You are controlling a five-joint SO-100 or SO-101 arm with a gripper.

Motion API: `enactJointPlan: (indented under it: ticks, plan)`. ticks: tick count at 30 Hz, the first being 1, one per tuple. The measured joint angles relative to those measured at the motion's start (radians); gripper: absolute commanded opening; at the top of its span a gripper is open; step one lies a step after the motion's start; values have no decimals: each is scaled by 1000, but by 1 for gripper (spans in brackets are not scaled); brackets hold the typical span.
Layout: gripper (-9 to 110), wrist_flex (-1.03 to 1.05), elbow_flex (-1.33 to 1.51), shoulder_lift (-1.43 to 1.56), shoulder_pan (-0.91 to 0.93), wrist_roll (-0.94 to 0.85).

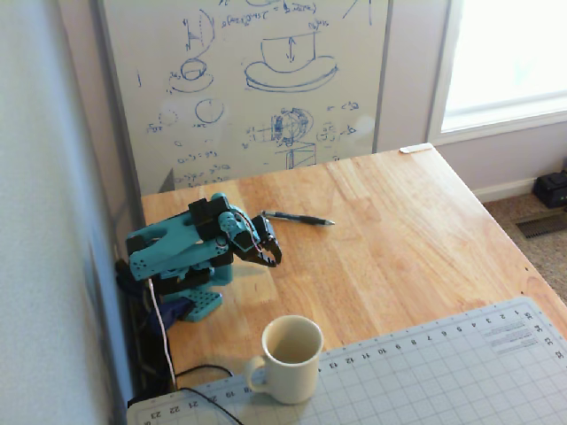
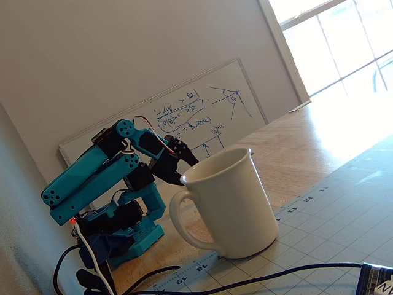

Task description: Grasp a pen and put it in a mug.

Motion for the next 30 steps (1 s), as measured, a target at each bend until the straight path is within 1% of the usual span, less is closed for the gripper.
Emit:
enactJointPlan:
  ticks: [20, 25, 30]
  plan:
    - [2, 0, 0, -5, -6, 0]
    - [2, -12, -46, -138, -25, 0]
    - [2, -2, -176, -327, -143, 0]
